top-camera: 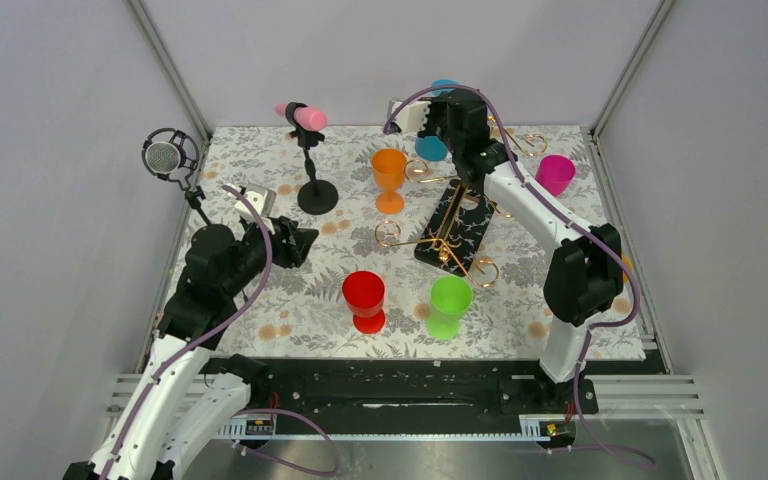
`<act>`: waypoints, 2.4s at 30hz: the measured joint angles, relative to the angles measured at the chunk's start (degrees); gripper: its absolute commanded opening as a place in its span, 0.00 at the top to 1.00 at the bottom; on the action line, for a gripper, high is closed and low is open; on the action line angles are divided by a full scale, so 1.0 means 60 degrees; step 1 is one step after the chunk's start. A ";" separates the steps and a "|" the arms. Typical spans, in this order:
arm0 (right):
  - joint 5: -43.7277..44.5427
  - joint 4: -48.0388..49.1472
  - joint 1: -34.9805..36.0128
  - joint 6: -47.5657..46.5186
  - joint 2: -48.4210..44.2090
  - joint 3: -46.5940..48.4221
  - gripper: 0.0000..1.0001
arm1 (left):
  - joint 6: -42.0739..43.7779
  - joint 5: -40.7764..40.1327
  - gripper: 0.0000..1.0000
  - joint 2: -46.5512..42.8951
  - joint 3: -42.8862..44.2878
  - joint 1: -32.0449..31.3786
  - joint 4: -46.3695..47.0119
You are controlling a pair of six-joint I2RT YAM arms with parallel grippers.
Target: Place the wine glass upside down on the wine glass rack
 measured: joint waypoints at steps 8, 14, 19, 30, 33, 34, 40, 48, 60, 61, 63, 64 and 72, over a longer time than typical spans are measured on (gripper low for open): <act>0.0131 -0.0033 -0.0011 0.0259 0.0000 -0.0280 0.88 | -0.0004 0.0000 0.49 0.0000 0.0000 0.0000 0.0000; 0.0160 -0.0149 -0.0022 0.0339 0.0000 -0.0441 0.79 | 0.0000 0.0000 0.49 0.0000 0.0000 0.0000 -0.0004; 0.0164 -0.0149 -0.0055 0.0386 -0.0011 -0.0448 0.71 | -0.0004 0.0000 0.49 0.0000 0.0000 0.0000 0.0000; -0.0171 -0.0608 -0.0076 0.0827 -0.0805 -0.0794 0.49 | 0.0000 0.0000 0.48 0.0000 0.0000 0.0000 -0.0004; -0.0248 -0.0670 -0.0080 0.0882 -0.1093 -0.0900 0.48 | 0.0000 0.0000 0.49 0.0000 0.0000 0.0000 0.0000; -0.0266 -0.0678 -0.0080 0.0885 -0.1195 -0.0976 0.47 | 0.0000 0.0000 0.48 0.0000 0.0000 0.0000 0.0000; -0.0266 -0.0703 -0.0080 0.0962 -0.1545 -0.1330 0.44 | 0.0000 0.0000 0.48 0.0000 0.0000 0.0000 0.0000; -0.0718 -0.0426 -0.0127 0.2069 -0.2714 -0.2790 0.43 | -0.0004 0.0004 0.48 0.0106 0.0000 0.0000 0.0000; -0.1810 0.1133 -0.0328 0.5887 -0.6043 -0.4564 0.29 | -0.1220 -0.0397 0.47 0.1355 0.0342 0.0000 -0.0157; -0.1730 0.1067 -0.0328 0.6342 -0.6277 -0.4572 0.27 | -0.1384 -0.0463 0.47 0.1636 0.0484 0.0000 -0.0178; -0.1421 0.0860 -0.0328 0.7326 -0.6750 -0.4572 0.24 | -0.1781 -0.0605 0.46 0.2193 0.0692 0.0000 -0.0171; -0.1220 0.0707 -0.0328 0.7832 -0.6969 -0.4568 0.23 | -0.1996 -0.0699 0.46 0.2382 0.0718 0.0000 -0.0153; 0.0525 -0.1118 -0.0328 1.1413 -0.8211 -0.4754 0.24 | -0.4382 -0.1745 0.44 0.3231 0.0696 -0.0098 0.1293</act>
